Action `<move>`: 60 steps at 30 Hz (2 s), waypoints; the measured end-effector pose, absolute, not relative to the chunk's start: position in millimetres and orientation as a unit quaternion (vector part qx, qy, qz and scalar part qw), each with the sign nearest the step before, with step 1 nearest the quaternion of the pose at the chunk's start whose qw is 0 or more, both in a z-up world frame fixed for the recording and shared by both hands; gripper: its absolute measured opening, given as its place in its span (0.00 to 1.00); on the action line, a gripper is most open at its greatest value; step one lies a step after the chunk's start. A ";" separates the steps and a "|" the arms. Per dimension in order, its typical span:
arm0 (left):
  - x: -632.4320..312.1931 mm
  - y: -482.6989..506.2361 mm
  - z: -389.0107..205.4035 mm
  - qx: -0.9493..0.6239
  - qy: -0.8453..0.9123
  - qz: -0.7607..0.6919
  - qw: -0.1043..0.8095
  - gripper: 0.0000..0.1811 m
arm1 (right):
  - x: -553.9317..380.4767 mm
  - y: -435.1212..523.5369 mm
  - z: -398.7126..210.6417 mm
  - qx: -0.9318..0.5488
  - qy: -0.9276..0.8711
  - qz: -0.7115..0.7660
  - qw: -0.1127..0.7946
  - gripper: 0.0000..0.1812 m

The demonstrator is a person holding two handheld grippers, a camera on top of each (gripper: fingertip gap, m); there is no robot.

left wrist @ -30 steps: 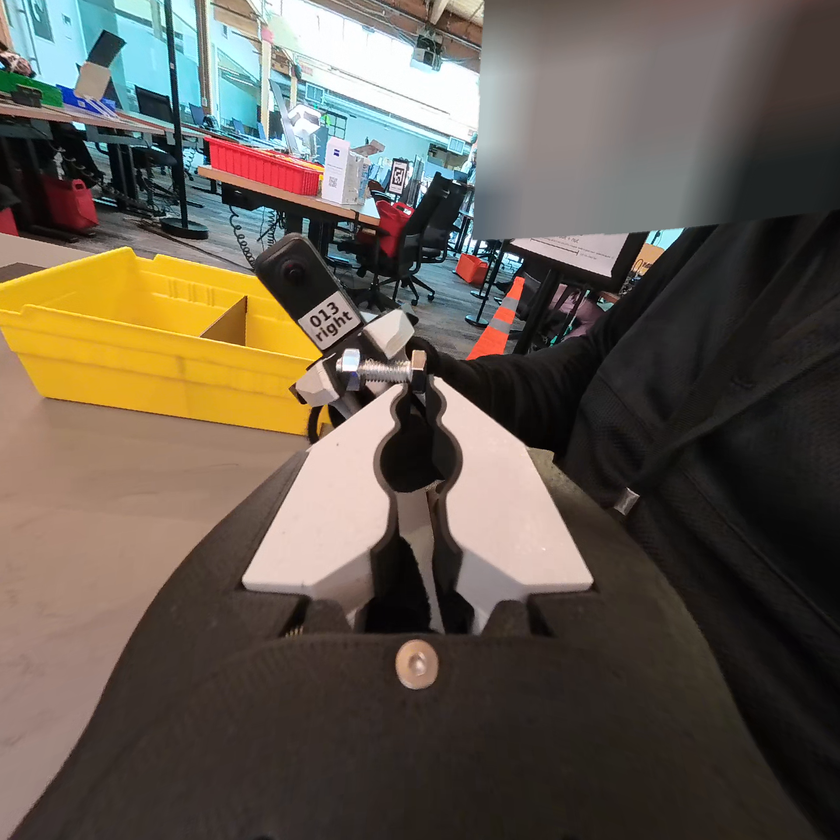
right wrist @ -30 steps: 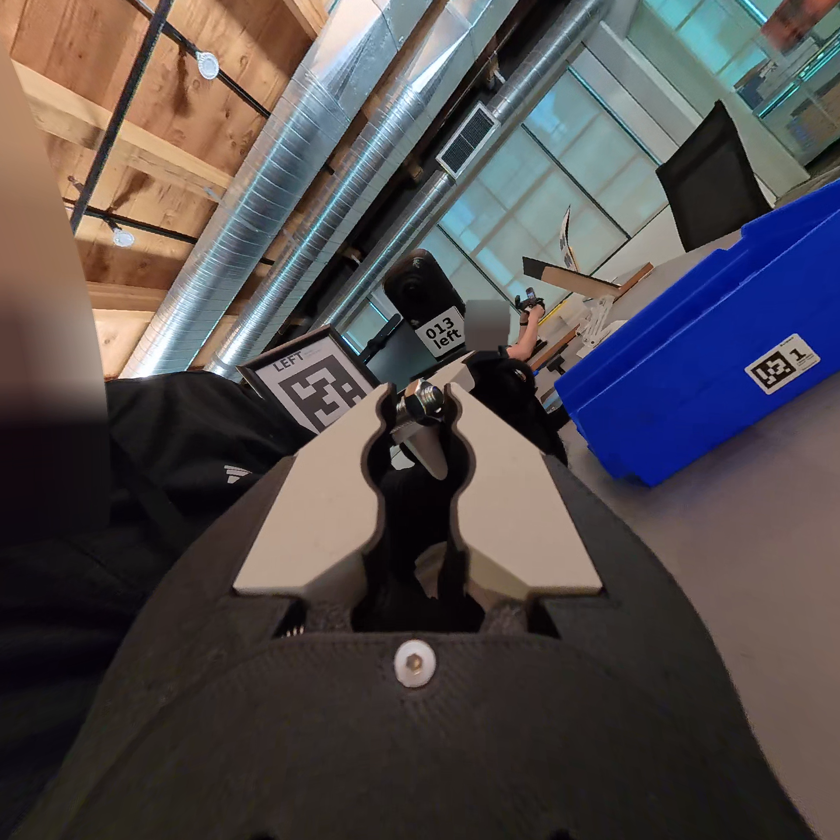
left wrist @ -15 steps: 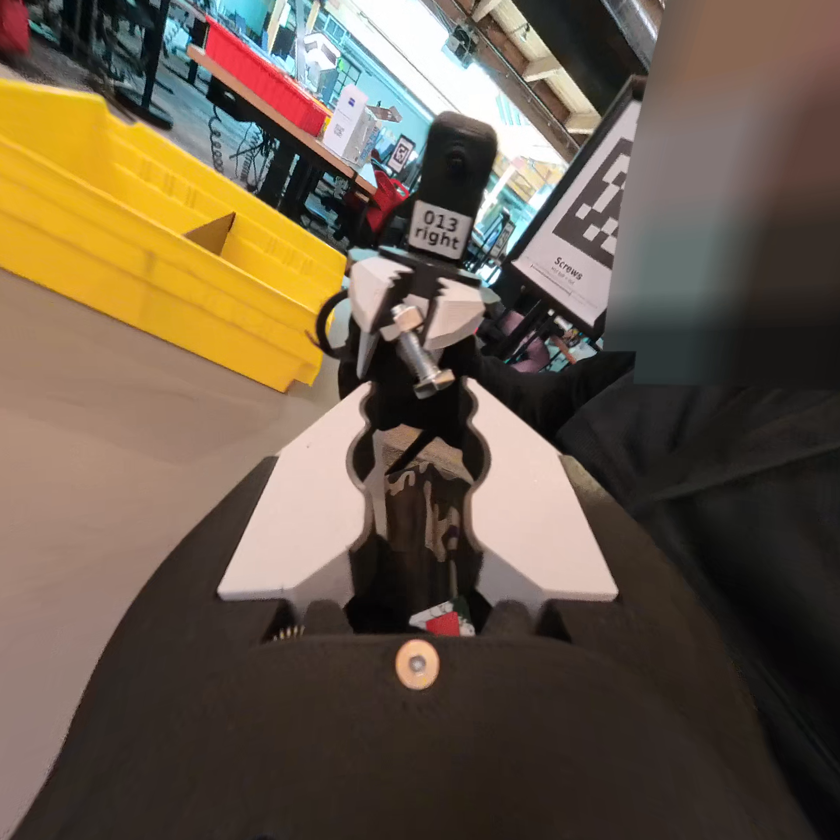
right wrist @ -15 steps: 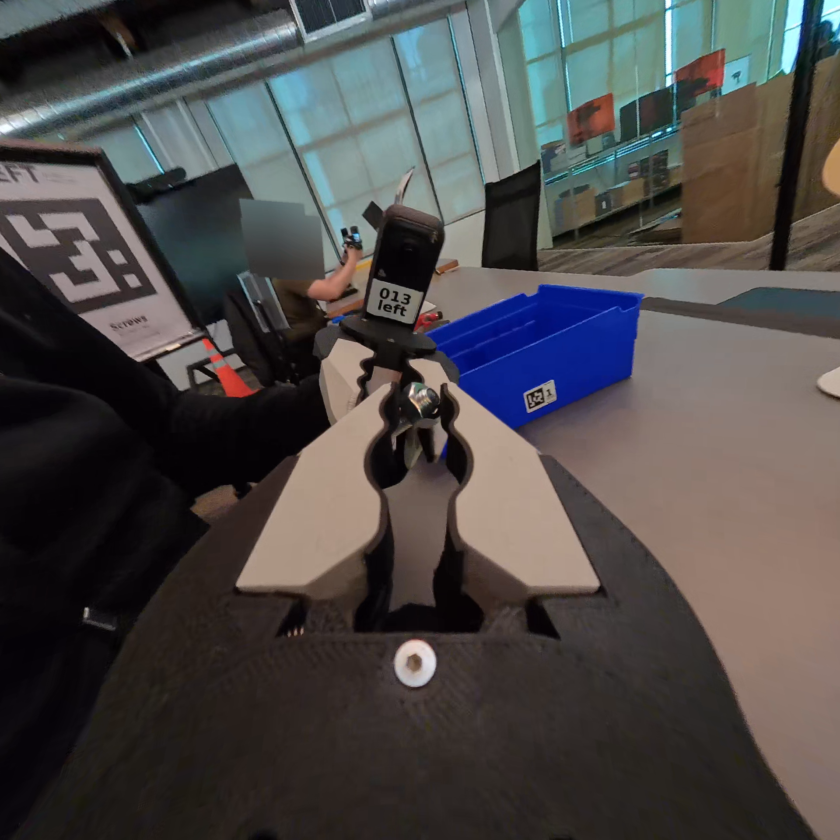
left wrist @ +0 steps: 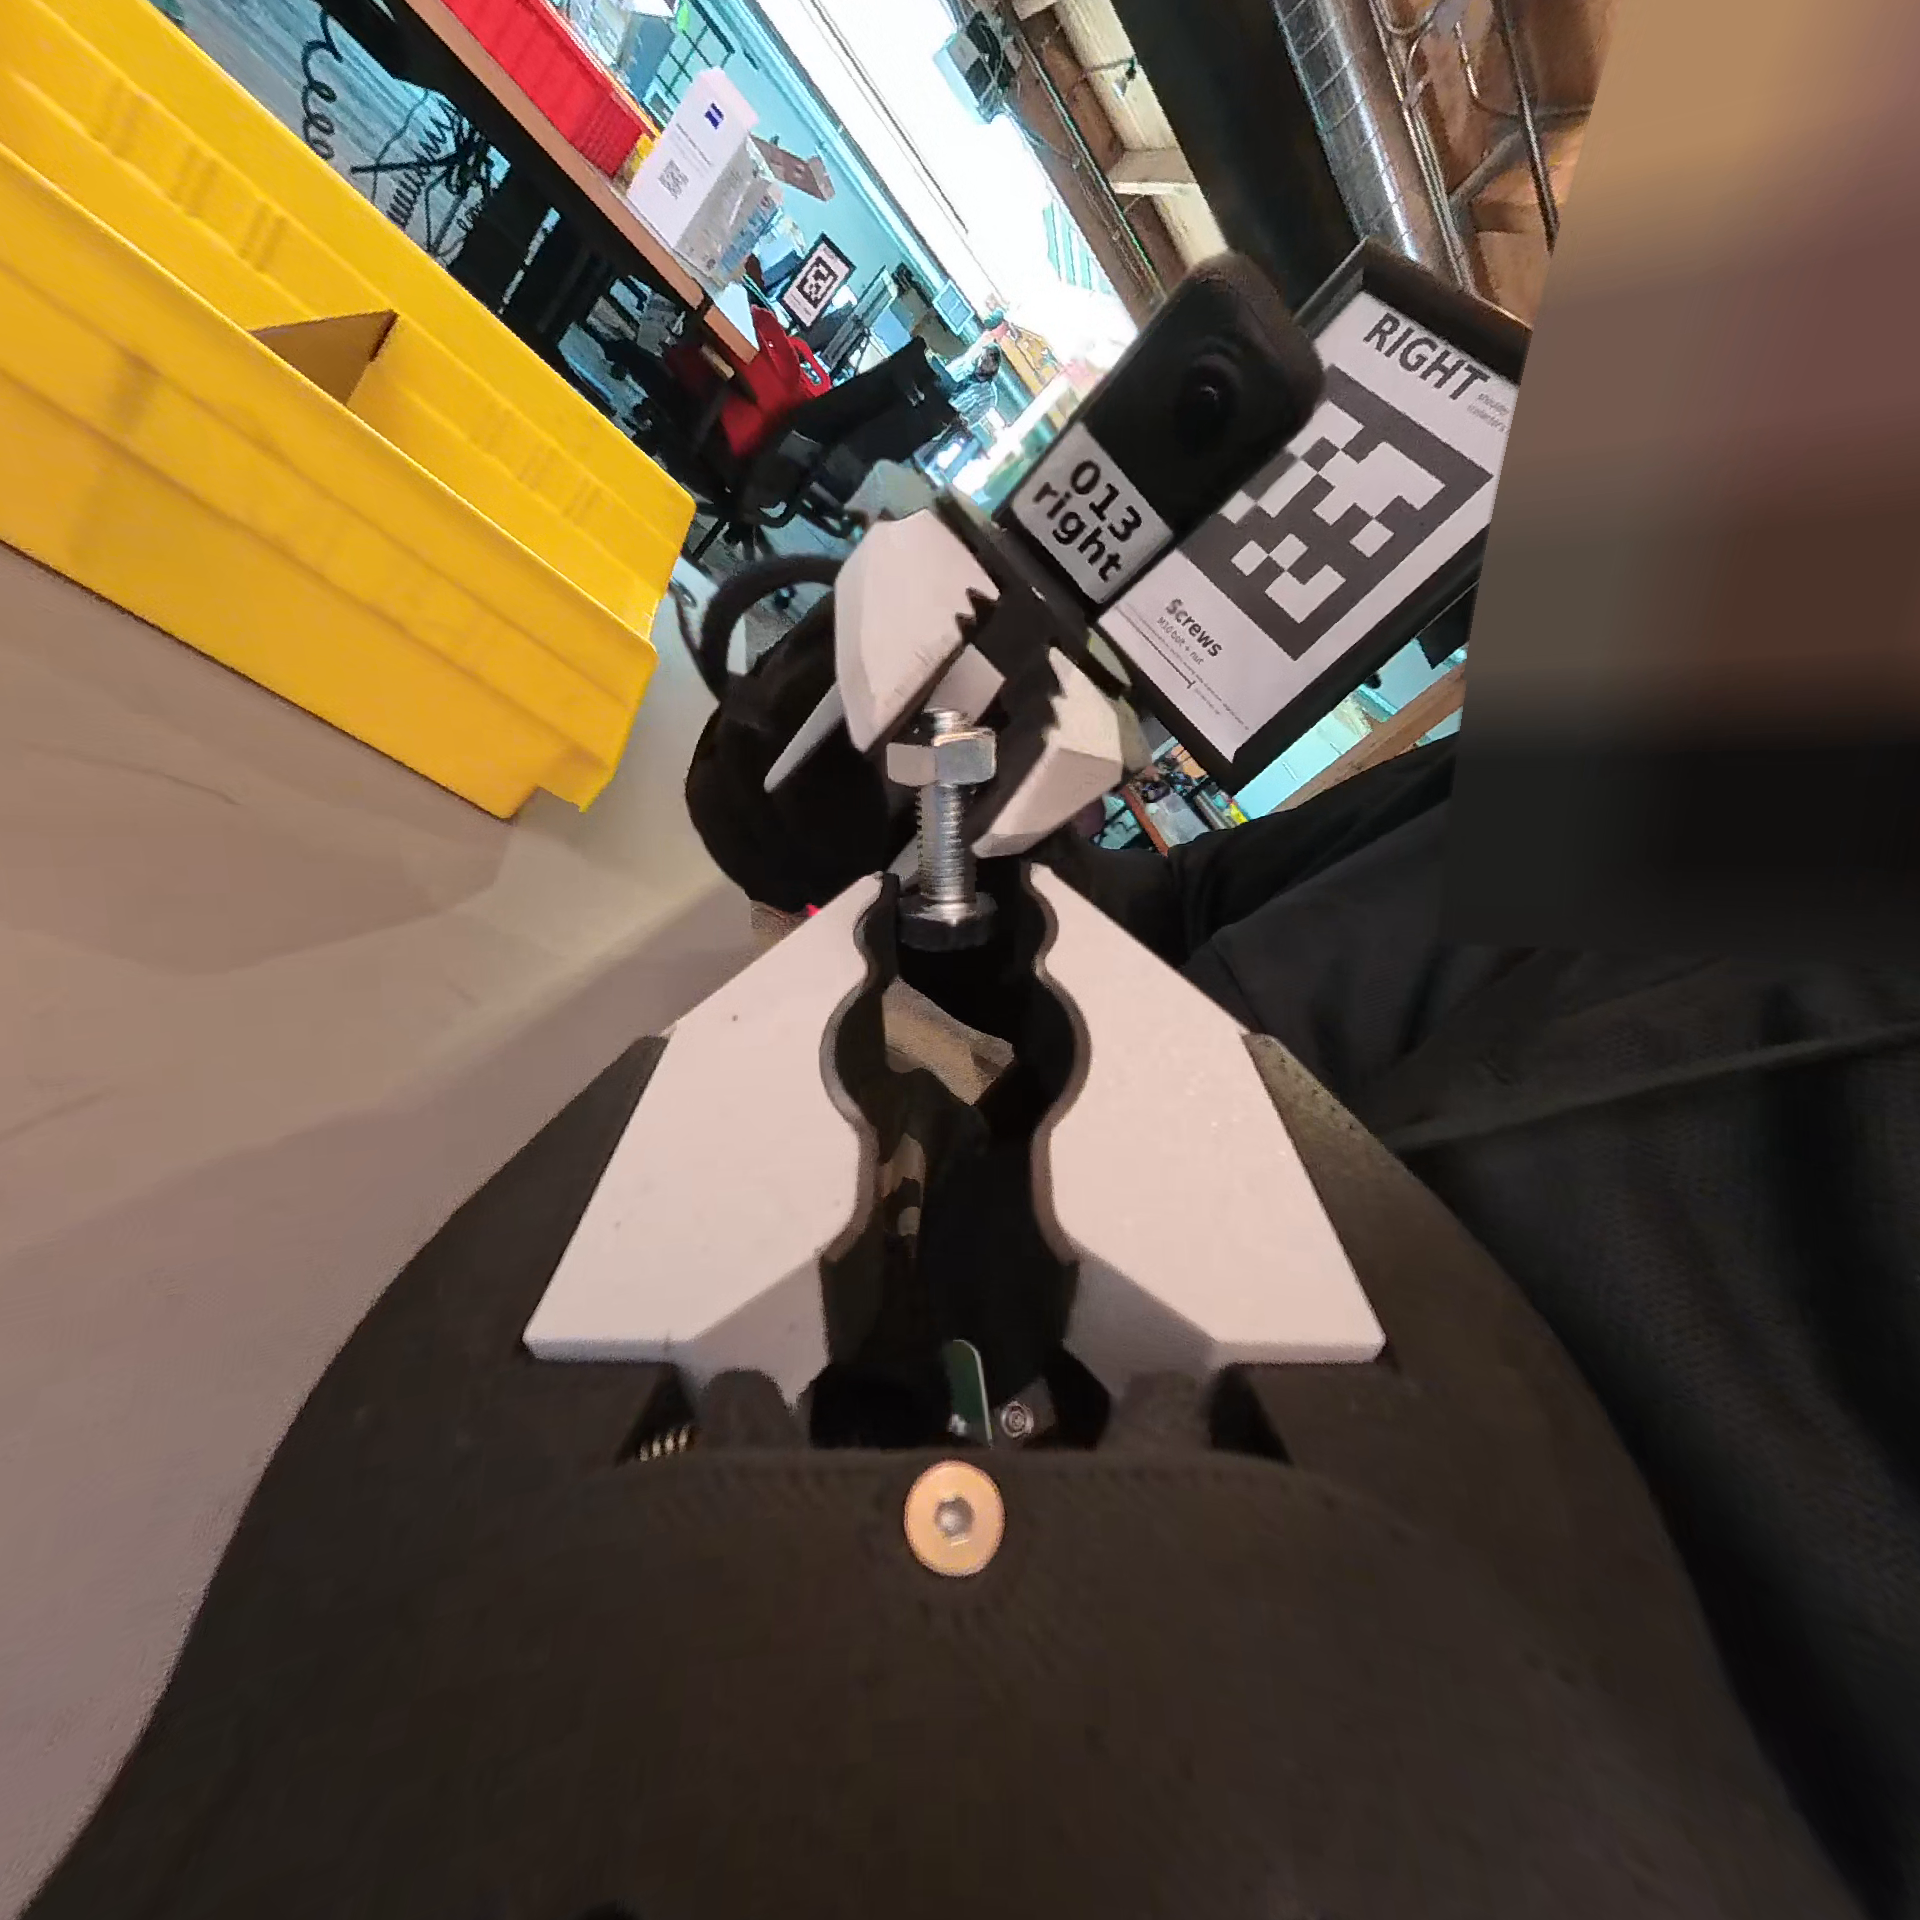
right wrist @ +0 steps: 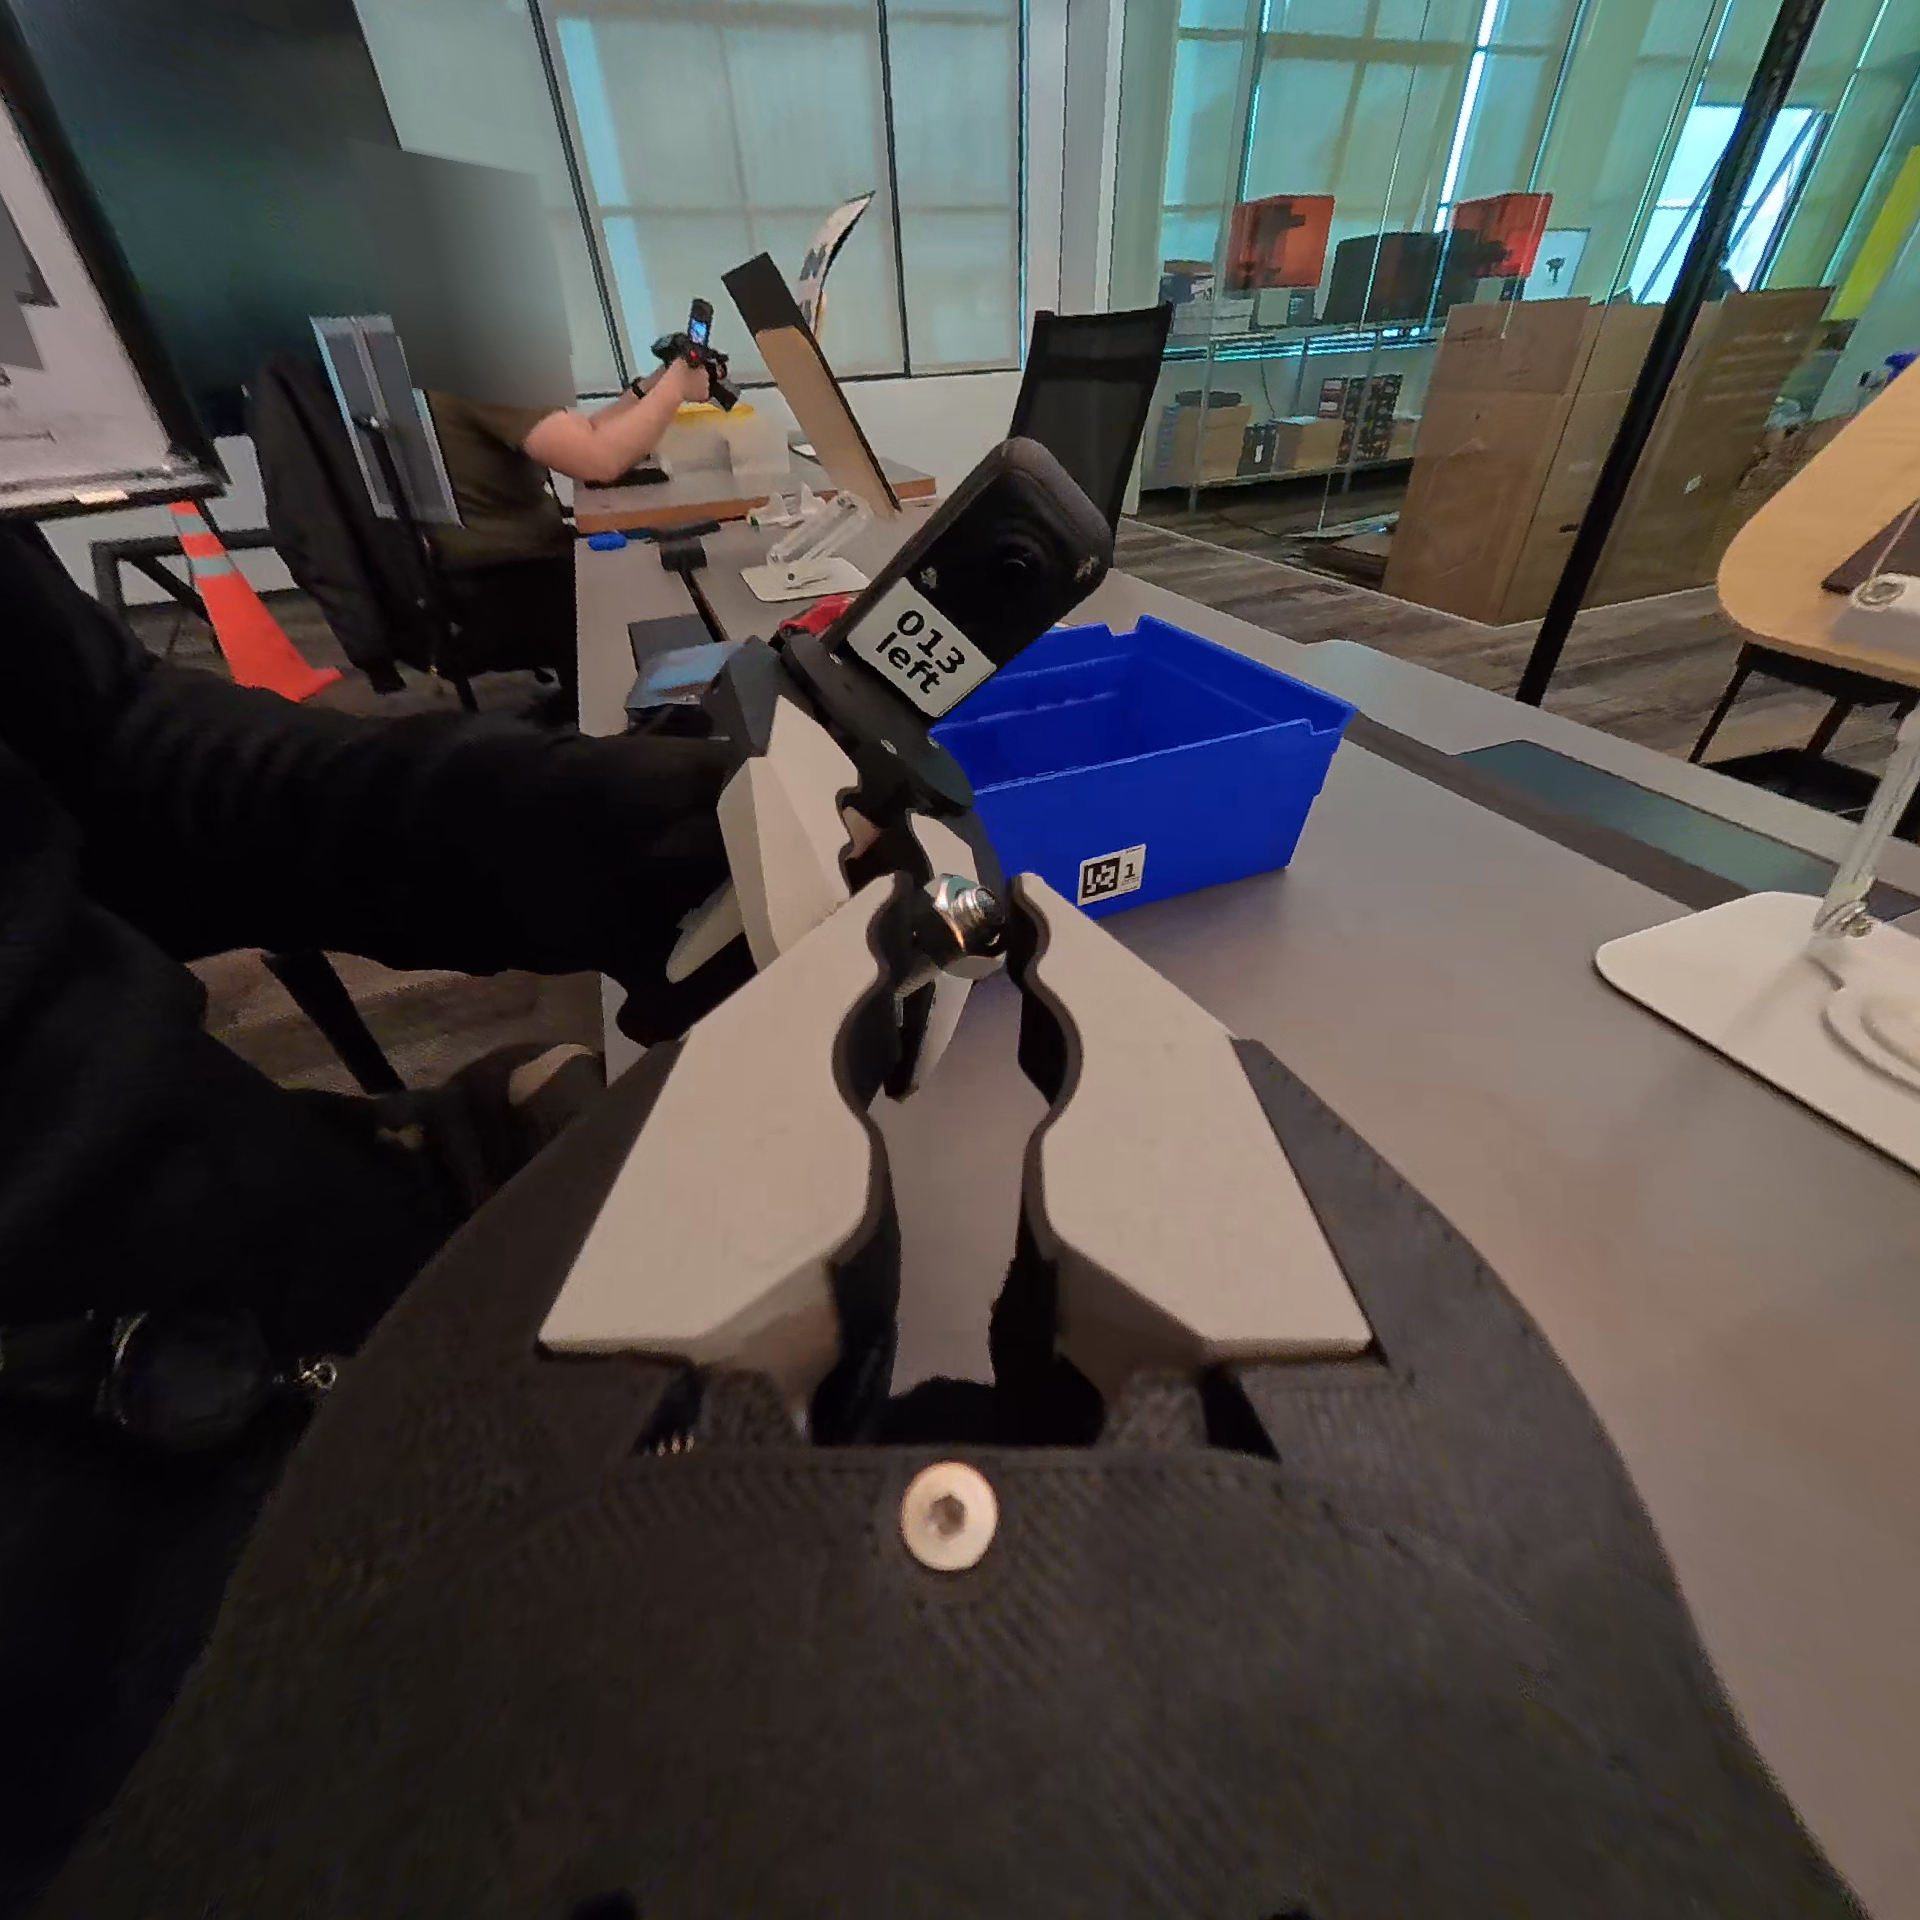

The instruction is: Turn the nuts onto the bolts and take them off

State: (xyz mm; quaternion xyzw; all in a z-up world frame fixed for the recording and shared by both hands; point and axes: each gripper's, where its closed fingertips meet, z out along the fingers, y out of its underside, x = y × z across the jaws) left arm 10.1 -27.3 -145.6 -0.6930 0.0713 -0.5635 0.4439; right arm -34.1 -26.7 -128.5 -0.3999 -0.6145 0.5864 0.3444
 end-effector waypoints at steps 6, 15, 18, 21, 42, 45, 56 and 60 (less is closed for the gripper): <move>9.8 -27.4 -148.4 -0.706 0.089 -0.533 0.458 0.09 | -34.2 -28.1 -128.7 -0.396 -0.616 0.584 0.348 0.09; -1.5 -25.1 -137.3 -0.684 0.107 -0.489 0.531 0.09 | -38.0 -1.8 -121.4 -0.452 -0.516 0.669 0.287 0.36; 1.2 -26.2 -136.3 -0.683 0.120 -0.481 0.537 0.09 | -39.9 -4.0 -124.2 -0.456 -0.510 0.679 0.267 0.38; 4.9 -27.7 -135.0 -0.679 0.131 -0.476 0.543 0.09 | -40.6 -7.7 -123.5 -0.453 -0.507 0.688 0.255 0.40; 5.7 -35.2 -112.4 -0.664 0.181 -0.420 0.591 0.09 | -36.6 14.5 -115.5 -0.462 -0.426 0.750 0.207 0.39; 7.0 -35.2 -113.3 -0.666 0.185 -0.415 0.591 0.09 | -33.5 10.3 -108.6 -0.445 -0.424 0.763 0.200 0.42; 9.8 -37.7 -107.5 -0.667 0.205 -0.384 0.604 0.09 | -35.2 5.6 -109.4 -0.445 -0.424 0.764 0.196 0.45; 5.9 -37.7 -103.6 -0.673 0.213 -0.353 0.614 0.09 | -28.2 3.6 -97.1 -0.417 -0.416 0.787 0.186 0.45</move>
